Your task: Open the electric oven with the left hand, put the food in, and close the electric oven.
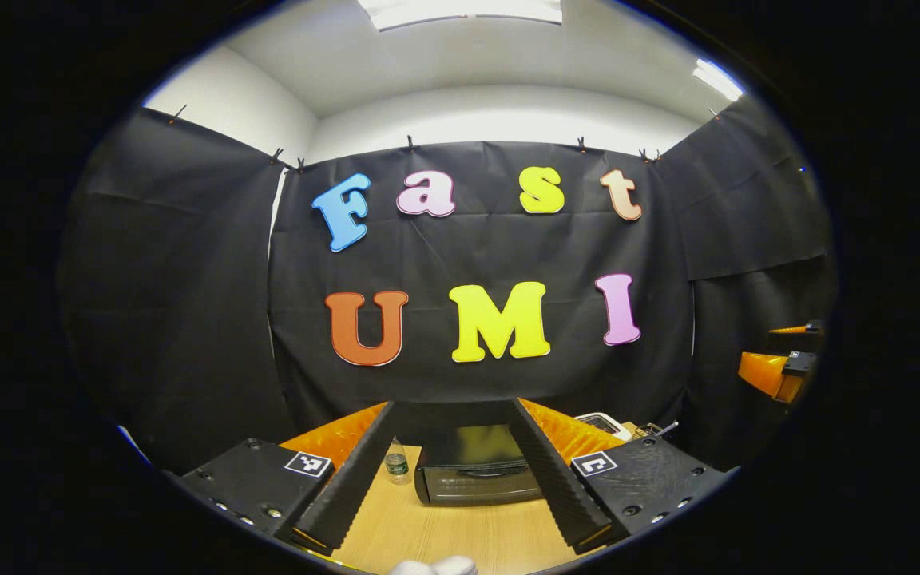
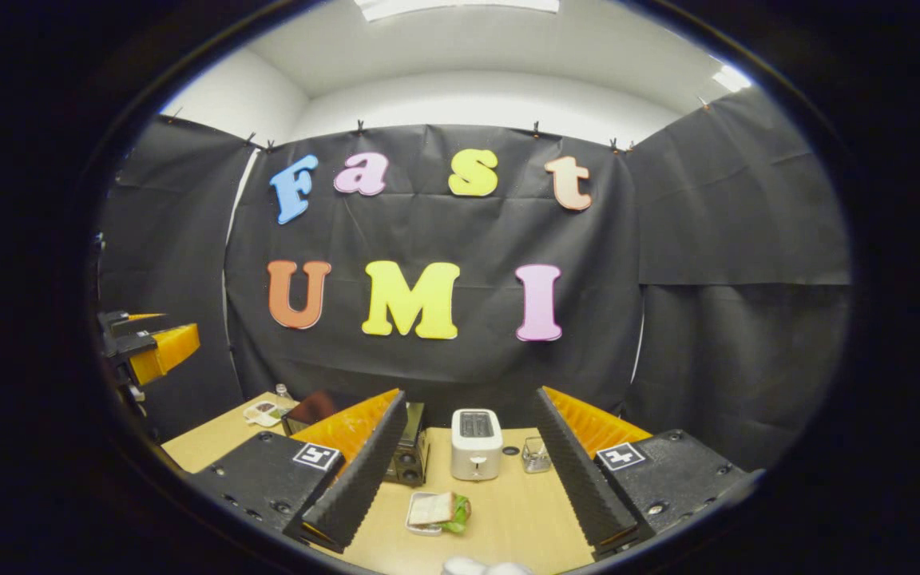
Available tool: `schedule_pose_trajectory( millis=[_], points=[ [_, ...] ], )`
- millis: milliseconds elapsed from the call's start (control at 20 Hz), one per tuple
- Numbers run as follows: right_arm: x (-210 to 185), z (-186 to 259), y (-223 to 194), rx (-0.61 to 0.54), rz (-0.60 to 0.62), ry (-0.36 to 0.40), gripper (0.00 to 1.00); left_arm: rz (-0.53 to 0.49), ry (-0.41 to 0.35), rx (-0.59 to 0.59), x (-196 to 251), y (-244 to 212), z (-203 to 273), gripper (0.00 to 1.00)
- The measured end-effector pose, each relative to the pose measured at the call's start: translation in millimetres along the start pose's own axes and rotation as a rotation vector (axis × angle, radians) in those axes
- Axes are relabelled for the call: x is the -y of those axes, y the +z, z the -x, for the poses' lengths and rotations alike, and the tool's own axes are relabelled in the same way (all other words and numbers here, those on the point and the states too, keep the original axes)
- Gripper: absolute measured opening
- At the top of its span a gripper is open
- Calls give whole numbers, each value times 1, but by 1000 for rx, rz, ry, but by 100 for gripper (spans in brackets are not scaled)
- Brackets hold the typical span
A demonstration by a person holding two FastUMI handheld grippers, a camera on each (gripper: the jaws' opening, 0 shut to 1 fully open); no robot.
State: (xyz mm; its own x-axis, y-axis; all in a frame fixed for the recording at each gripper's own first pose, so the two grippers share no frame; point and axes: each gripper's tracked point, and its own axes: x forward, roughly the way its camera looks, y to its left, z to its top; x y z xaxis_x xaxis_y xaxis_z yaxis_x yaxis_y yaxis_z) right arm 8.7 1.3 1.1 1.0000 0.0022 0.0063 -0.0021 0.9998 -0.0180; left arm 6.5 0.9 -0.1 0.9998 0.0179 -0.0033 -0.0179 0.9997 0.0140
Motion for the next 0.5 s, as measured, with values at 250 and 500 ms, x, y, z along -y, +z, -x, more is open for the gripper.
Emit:
schedule_pose_trajectory(
  millis=[250,500],
  points=[
    [-4,-4,-1,-2,7,9,100,-9,1,1,2,-2,-4,94],
    [-2,-7,-2,-4,16,11,100,-11,-2,-6,7,-12,-13,94]
  ],
)
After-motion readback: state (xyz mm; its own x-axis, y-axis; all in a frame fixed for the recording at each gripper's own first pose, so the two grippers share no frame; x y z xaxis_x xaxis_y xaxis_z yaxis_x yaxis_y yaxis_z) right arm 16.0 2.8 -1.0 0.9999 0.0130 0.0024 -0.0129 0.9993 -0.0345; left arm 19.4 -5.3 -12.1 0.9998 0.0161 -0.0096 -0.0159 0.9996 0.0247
